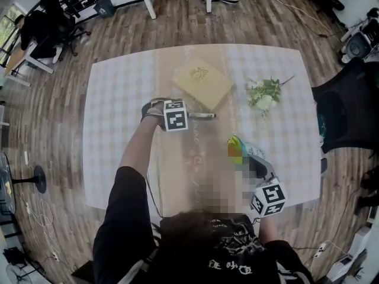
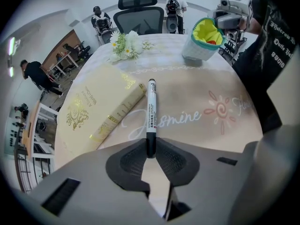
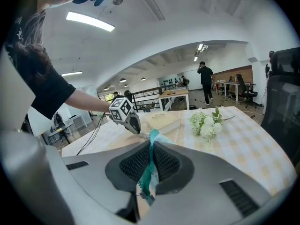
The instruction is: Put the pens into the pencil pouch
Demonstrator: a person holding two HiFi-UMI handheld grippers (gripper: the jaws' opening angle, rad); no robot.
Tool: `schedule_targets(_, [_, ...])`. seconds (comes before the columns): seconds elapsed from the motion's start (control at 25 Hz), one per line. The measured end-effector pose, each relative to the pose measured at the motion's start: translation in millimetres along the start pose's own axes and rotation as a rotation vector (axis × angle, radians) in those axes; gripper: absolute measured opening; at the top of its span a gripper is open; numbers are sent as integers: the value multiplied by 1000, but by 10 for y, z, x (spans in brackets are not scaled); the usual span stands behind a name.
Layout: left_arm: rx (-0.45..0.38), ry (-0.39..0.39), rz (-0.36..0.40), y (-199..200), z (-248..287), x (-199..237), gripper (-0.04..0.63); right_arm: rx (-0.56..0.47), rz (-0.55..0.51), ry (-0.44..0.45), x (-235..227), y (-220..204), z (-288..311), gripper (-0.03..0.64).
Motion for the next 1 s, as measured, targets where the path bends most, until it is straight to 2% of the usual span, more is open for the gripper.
schedule_targets(0.2, [-41, 39, -61, 48, -309, -130, 75, -12, -9, -27, 19, 27, -147, 31])
schedule_targets(0.36, [-102, 18, -163, 34, -566, -384, 75, -40, 41, -32, 77, -29, -226, 31])
schedule_targets(0.44, [-126, 20, -189, 77, -648, -490, 75, -49, 43, -44, 60, -46, -282, 29])
schedule_targets(0.68, [-152, 68, -213, 131, -897, -802, 75, -61, 23, -61, 149, -96, -445, 29])
schedule_targets(1.0, [-188, 119, -189, 217, -1195, -1212, 75, -73, 11, -75, 231, -224, -517, 29])
Point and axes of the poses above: the fingertips, and each gripper's own axes: z forward along the fingers, x to its left, y out of its top, the point moved 1 cm from there along -z, backward along the fingers, and after that the axes turned 1 degree about z, right-handed, at the moved point
